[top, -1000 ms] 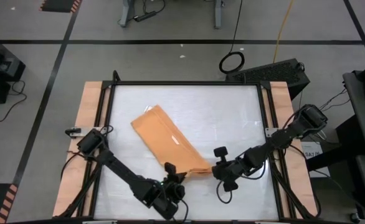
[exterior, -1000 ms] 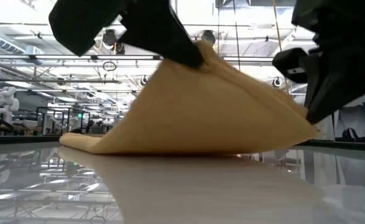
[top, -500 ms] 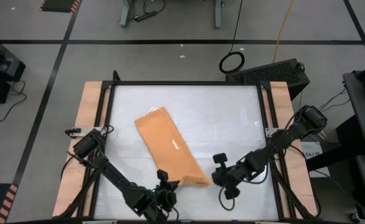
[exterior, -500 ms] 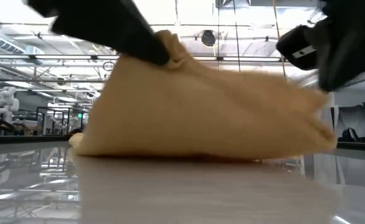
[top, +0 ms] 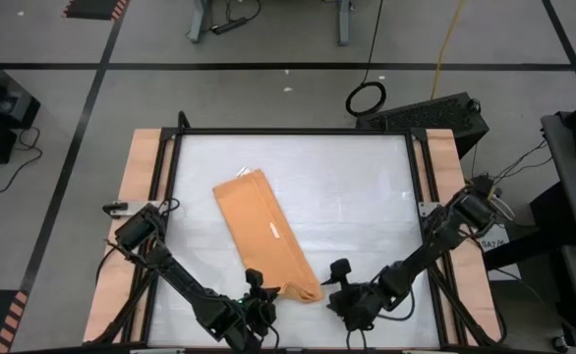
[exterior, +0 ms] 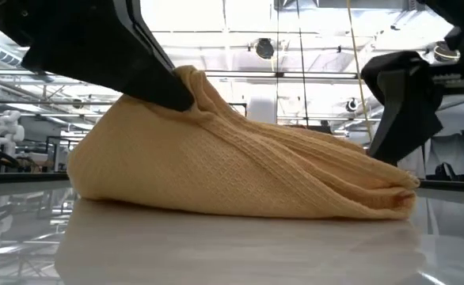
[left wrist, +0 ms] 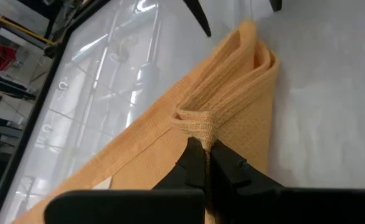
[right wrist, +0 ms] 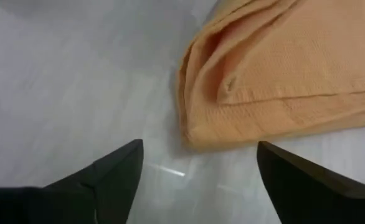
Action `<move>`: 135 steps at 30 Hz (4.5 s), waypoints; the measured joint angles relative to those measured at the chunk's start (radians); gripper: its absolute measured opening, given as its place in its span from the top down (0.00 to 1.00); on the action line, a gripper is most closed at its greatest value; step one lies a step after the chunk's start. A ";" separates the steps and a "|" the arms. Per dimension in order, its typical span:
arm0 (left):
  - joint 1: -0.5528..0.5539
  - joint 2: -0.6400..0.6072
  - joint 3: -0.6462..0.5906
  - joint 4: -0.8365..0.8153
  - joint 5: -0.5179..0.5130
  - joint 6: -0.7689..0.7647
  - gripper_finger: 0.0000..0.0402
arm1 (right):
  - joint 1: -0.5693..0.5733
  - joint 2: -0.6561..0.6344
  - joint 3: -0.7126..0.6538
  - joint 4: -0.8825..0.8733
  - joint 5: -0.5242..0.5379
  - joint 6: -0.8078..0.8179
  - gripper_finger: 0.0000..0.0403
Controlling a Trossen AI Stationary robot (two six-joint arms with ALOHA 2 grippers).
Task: Roll towel
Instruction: Roll the yellow towel
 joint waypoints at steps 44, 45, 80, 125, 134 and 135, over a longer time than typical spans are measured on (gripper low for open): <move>0.001 0.000 0.000 0.010 0.015 -0.002 1.00 | -0.082 0.036 0.000 0.064 -0.113 -0.682 0.76; 0.001 0.000 0.000 0.008 0.015 -0.002 1.00 | -0.085 0.036 0.000 0.064 -0.117 -0.680 0.77; -0.189 0.000 0.001 -0.115 -0.115 -0.527 1.00 | -0.272 -0.125 -0.001 0.151 -0.568 -0.003 0.99; -0.193 0.001 -0.126 -0.101 0.039 -1.022 1.00 | -0.278 -0.077 -0.001 0.173 -0.516 -0.223 0.60; -0.186 0.001 -0.125 -0.106 0.031 -1.022 1.00 | -0.149 0.032 0.000 0.459 -0.348 -0.425 0.58; -0.183 0.001 -0.125 -0.108 0.031 -1.022 1.00 | -0.146 0.051 0.000 0.497 -0.307 -0.447 0.57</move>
